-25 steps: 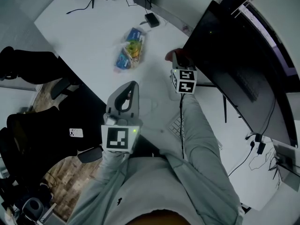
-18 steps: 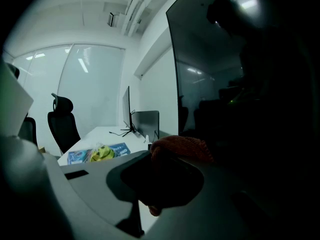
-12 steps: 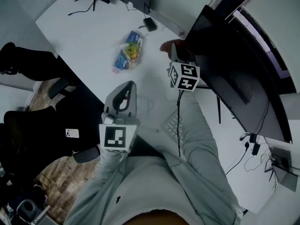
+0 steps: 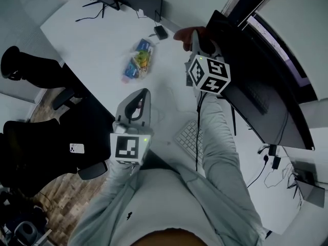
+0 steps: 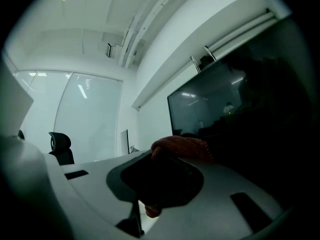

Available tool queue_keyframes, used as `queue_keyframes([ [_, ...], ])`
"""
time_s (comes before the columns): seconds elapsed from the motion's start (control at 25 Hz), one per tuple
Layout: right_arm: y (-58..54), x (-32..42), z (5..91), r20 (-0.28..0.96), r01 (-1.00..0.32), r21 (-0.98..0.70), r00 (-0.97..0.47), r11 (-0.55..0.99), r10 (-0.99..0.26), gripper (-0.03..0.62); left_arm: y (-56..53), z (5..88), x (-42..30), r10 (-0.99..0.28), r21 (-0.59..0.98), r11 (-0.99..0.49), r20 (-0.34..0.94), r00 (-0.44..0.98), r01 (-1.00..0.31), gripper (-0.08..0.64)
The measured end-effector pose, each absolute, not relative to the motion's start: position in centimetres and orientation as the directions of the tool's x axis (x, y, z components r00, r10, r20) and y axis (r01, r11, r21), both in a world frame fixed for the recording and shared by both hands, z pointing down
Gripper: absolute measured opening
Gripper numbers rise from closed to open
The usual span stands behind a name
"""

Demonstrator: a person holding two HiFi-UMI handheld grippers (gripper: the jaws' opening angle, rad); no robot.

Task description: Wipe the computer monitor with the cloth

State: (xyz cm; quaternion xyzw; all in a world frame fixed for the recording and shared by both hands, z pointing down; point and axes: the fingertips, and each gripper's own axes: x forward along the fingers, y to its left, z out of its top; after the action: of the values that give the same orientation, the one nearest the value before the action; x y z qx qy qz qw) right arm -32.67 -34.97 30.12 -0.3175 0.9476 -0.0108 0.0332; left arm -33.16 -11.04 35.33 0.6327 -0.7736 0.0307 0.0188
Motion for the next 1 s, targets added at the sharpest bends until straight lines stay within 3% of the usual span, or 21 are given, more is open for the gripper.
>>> queue_keyframes([
  [0.4, -34.5, -32.6, 21.5, -0.146, -0.595, -0.035, -0.792, 0.803, -0.593, 0.052, -11.4, 33.5, -31.5, -0.985, -0.046, 0.166, 0.035, -0.168, -0.985, 0.018],
  [1.0, -34.0, -28.1, 20.4, -0.161, -0.645, -0.021, -0.752, 0.764, -0.639, 0.052, -11.5, 32.3, -29.7, -0.992, -0.065, 0.126, 0.012, -0.127, -0.99, 0.018],
])
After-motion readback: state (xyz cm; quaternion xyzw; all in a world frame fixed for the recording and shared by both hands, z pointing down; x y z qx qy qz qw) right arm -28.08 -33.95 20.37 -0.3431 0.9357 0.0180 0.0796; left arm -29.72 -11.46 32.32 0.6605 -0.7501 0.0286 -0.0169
